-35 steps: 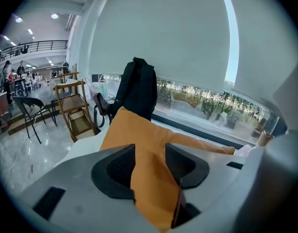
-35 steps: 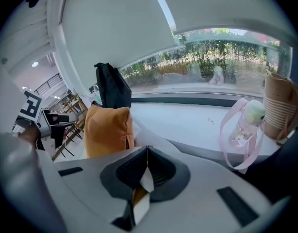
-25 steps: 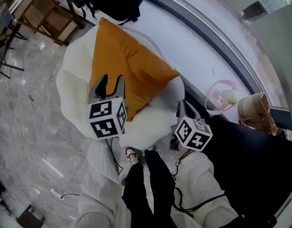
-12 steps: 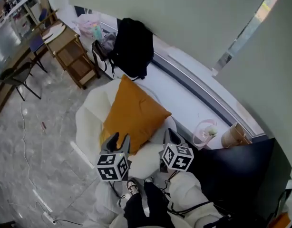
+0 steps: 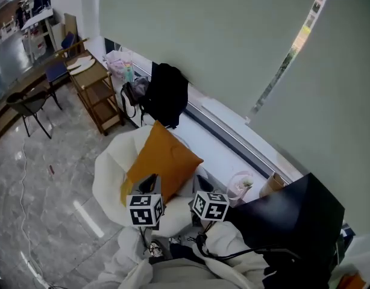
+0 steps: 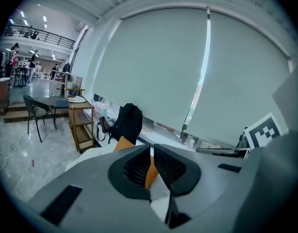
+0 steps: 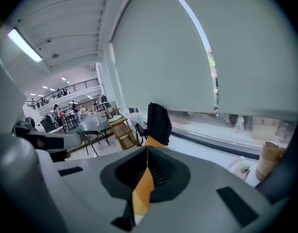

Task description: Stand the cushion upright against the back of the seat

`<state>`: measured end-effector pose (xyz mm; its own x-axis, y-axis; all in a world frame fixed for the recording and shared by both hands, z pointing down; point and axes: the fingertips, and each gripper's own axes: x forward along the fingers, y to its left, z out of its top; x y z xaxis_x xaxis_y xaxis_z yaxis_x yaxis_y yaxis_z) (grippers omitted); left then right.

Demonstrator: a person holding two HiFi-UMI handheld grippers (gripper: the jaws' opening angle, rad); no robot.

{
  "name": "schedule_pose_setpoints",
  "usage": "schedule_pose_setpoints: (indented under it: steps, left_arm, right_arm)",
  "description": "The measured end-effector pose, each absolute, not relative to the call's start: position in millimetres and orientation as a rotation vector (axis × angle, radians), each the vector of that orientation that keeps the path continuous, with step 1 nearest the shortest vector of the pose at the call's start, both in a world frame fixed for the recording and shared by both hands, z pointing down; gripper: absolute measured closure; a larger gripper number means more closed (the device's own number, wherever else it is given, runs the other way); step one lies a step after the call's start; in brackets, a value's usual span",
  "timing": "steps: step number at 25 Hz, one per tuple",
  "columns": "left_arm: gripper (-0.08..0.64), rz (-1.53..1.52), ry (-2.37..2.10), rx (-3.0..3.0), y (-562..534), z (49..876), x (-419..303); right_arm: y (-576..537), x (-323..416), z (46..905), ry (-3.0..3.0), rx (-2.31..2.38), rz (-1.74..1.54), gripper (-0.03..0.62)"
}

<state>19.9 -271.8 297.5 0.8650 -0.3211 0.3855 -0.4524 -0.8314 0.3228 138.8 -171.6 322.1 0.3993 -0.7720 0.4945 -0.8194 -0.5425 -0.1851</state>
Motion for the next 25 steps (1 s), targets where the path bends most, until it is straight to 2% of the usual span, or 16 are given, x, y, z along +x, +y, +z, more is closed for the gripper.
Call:
schedule_pose_setpoints:
  steps: [3, 9, 19, 25]
  left_arm:
    - [0.552, 0.418, -0.553, 2.632, -263.4, 289.3, 10.4]
    - [0.552, 0.423, -0.535, 2.62, -255.1, 293.5, 0.9]
    - [0.552, 0.489, -0.494, 2.626, -245.4, 295.2, 2.9]
    - [0.552, 0.54, -0.525, 2.6, -247.0, 305.5, 3.1]
  right_arm:
    - [-167.6, 111.4, 312.6, -1.483, 2.532, 0.811, 0.529]
    - [-157.4, 84.8, 310.2, -1.466, 2.474, 0.782, 0.529]
    - [-170.9, 104.4, 296.3, -1.47, 2.389, 0.701, 0.529]
    - [-171.1, 105.7, 311.6, -1.473, 2.392, 0.794, 0.529]
